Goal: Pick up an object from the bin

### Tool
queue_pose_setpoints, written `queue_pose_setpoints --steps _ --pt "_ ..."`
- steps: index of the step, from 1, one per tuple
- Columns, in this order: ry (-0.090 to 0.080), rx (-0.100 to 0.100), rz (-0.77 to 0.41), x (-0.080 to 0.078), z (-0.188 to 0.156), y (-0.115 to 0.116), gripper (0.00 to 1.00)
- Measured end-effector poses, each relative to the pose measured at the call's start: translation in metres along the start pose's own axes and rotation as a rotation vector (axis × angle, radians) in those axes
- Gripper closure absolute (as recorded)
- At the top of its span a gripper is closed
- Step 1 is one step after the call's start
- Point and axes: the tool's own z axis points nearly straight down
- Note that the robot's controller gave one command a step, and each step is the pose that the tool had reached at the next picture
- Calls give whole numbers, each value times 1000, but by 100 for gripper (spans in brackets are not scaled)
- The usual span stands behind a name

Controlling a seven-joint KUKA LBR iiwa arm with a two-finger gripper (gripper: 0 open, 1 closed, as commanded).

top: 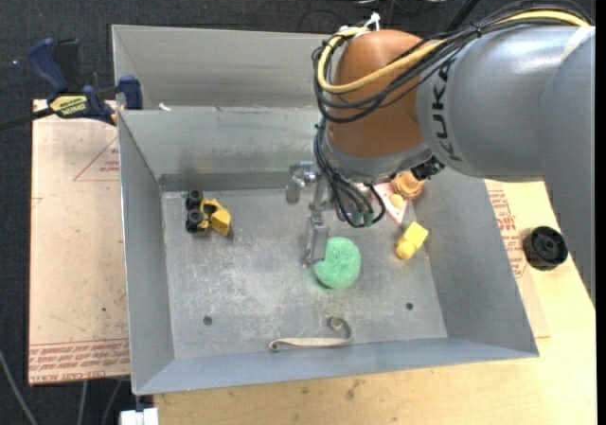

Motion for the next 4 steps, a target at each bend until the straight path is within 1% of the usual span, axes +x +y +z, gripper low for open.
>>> queue_pose_setpoints --steps 1,2,3,4 --pt "-8 -1 2 -2 -5 0 0" --pt "0 1 -71 46 -40 -10 0" --pt "-8 0 -98 52 -60 -11 0" --pt "-9 0 -176 81 -53 -39 0"
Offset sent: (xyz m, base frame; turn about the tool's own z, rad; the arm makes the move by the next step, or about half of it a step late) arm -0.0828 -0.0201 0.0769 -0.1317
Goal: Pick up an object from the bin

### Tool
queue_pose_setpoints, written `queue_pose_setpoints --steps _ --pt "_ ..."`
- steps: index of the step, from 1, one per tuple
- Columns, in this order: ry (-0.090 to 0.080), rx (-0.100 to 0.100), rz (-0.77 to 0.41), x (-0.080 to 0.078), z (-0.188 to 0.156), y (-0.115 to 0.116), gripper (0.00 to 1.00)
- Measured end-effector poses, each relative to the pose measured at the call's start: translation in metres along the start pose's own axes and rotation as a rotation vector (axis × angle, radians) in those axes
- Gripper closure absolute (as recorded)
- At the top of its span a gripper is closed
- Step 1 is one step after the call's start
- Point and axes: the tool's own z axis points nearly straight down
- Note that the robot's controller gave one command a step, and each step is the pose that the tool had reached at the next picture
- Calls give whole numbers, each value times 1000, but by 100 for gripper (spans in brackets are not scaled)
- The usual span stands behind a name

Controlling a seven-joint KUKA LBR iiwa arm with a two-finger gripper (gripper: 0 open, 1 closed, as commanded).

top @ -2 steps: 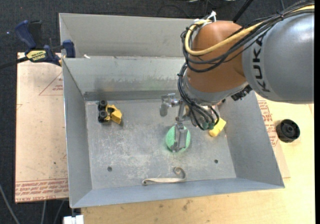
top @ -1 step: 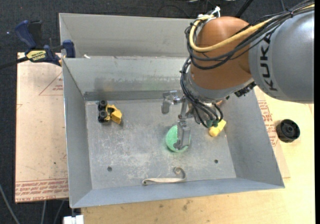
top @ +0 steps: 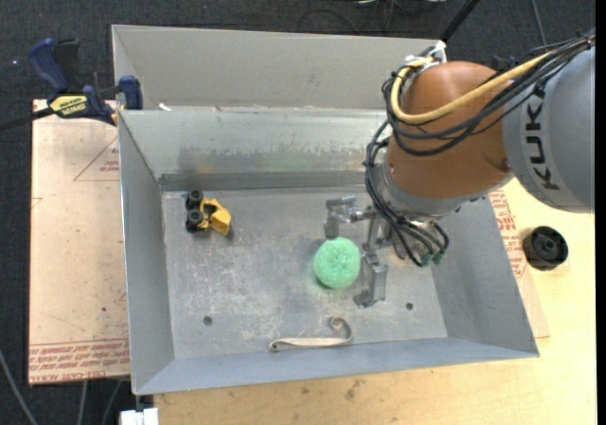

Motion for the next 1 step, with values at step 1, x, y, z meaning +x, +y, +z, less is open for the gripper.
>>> queue_pose_setpoints --steps 1 --pt "-5 2 -121 -11 58 -15 0"
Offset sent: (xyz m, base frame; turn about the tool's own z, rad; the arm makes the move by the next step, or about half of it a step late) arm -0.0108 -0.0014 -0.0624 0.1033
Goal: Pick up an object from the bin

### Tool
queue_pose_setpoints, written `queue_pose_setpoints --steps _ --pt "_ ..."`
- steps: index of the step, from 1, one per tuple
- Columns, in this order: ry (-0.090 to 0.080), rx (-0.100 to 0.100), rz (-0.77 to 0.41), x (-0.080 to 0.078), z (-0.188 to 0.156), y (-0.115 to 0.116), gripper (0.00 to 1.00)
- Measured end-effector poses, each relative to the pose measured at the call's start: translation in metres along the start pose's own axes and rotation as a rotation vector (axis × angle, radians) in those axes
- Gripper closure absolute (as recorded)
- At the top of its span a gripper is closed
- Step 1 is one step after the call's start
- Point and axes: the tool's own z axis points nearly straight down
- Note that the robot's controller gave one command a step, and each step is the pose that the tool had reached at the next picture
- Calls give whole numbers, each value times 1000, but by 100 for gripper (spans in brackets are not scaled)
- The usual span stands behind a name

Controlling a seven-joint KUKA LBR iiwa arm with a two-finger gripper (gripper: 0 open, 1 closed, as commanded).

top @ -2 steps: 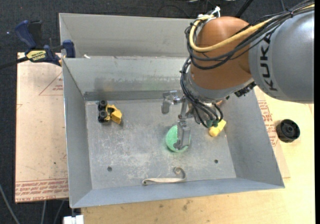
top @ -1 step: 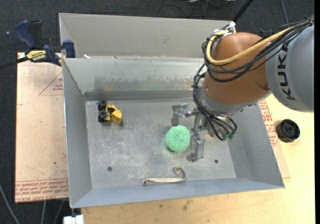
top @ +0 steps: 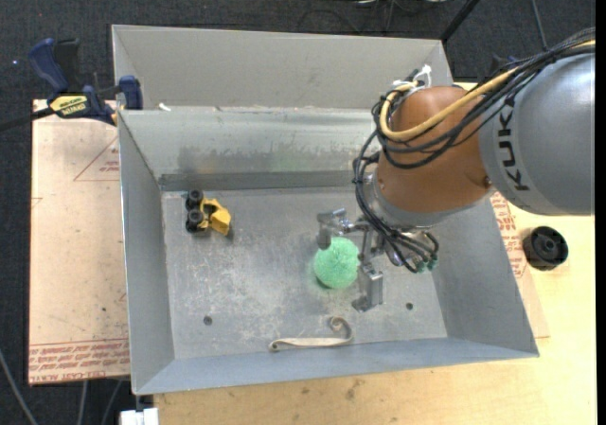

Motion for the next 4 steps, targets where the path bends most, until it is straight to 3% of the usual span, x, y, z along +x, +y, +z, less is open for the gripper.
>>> queue_pose_setpoints --steps 1,2,3,4 --pt "12 -3 24 -3 26 -2 0" --pt "8 -3 115 9 20 15 0" --pt "6 -3 -134 9 41 17 0" --pt "7 -3 -41 24 51 9 0"
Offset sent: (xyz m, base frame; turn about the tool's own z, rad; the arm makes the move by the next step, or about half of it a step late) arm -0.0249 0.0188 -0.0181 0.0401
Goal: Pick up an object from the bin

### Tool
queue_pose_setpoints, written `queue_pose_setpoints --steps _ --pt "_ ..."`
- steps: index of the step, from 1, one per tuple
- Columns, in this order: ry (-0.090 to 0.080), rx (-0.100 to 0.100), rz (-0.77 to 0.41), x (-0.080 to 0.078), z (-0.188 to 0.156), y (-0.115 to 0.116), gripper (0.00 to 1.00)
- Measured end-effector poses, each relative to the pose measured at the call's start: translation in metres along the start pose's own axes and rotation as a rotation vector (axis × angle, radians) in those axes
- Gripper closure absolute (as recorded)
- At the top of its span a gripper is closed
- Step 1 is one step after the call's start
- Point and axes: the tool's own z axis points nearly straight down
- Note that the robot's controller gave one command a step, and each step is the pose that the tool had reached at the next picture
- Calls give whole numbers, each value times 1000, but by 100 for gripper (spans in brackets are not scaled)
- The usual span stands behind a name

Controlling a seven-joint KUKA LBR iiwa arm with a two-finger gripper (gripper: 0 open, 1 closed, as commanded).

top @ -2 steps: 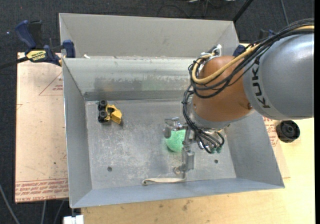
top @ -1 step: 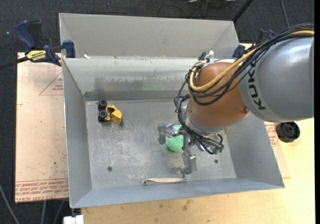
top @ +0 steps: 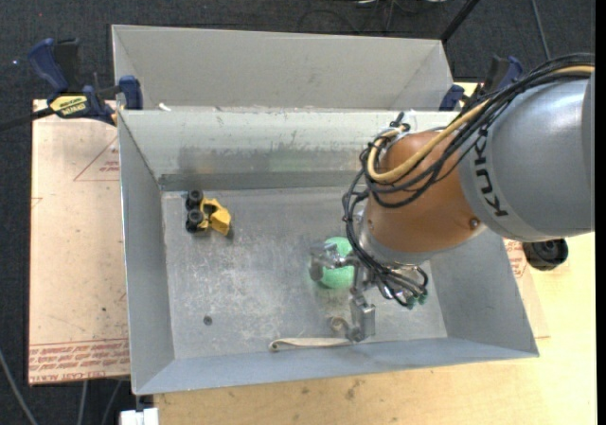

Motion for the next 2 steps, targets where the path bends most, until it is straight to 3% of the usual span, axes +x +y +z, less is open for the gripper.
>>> queue_pose_setpoints --steps 1,2 --pt "-1 0 143 -31 1 -16 0" --pt "-3 1 60 -54 -10 -30 0"
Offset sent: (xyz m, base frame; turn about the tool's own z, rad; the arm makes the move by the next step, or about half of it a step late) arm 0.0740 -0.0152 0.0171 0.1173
